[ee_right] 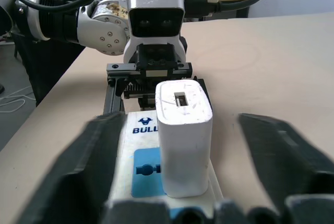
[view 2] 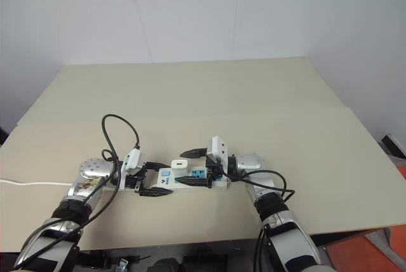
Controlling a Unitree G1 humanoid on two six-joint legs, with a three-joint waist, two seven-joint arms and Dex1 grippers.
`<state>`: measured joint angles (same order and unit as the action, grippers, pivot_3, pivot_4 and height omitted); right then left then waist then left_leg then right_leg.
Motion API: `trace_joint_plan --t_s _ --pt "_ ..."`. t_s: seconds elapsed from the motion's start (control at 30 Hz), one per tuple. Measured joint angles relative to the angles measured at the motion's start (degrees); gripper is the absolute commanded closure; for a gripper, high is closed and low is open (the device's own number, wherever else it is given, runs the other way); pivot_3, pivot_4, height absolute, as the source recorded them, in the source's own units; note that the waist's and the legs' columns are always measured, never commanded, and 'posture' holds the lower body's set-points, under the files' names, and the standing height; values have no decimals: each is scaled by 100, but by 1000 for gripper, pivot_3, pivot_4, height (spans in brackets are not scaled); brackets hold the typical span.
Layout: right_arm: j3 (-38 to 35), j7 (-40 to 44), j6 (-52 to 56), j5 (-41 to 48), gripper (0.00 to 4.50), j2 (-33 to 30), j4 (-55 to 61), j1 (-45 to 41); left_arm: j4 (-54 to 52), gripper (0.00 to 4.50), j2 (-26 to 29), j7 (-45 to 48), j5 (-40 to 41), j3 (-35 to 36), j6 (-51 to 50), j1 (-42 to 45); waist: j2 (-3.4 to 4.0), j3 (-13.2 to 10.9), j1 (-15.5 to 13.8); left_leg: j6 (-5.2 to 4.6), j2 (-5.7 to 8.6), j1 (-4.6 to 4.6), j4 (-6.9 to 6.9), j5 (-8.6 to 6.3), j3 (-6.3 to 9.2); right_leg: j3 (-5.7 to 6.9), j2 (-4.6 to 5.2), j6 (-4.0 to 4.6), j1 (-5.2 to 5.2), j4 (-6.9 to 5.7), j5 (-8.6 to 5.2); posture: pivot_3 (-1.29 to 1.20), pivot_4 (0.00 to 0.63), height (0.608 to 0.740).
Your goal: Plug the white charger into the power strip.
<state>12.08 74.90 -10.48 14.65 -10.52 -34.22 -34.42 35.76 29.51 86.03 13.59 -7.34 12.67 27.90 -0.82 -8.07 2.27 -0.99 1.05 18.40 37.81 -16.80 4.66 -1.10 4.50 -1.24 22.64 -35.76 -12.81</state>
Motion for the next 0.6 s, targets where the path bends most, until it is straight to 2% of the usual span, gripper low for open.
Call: trace_joint_plan --t_s 0.07,0.13,0.2,0.33,0.4,0.53,0.6 --pt "3 39 0 0 26 -53 57 21 -52 1187 0 -26 4 0 -15 -28 0 0 -5 1 0 1 0 -1 0 0 1 0 0 1 0 0 150 740" --pt "-9 82 1 3 0 -135 125 54 -101 452 0 -55 17 6 -89 -53 0 0 -8 2 0 2 0 -1 0 0 1 -1 0 3 0 0 150 740" --pt "-45 92 42 13 0 -194 193 79 -105 34 5 -74 9 12 -167 -59 0 0 -6 2 0 2 0 -1 -1 0 1 -1 0 2 -1 0 150 740" --pt "-92 13 93 11 0 -312 428 206 -93 34 28 -22 65 132 -9 -123 -1 -1 -2 2 0 8 0 -1 -1 0 0 -1 8 1 -1 0 150 740" --pt "-94 -18 247 23 0 -457 841 374 -228 34 233 -14 175 284 11 -308 -1 -2 5 2 -1 34 -1 -1 0 -2 1 -1 38 -2 0 0 150 740" --pt "-240 -124 735 128 0 -1090 1965 793 -1593 34 975 -5 919 984 -673 -1160 1 -5 28 4 -4 128 0 0 -5 -14 4 2 152 -19 3 0 150 740" --pt "-356 -179 1067 143 0 -1668 2700 944 -2320 34 1465 53 1332 1379 -1105 -1595 8 -9 13 4 -5 146 -3 0 -4 -13 5 3 168 -15 3 0 150 740"
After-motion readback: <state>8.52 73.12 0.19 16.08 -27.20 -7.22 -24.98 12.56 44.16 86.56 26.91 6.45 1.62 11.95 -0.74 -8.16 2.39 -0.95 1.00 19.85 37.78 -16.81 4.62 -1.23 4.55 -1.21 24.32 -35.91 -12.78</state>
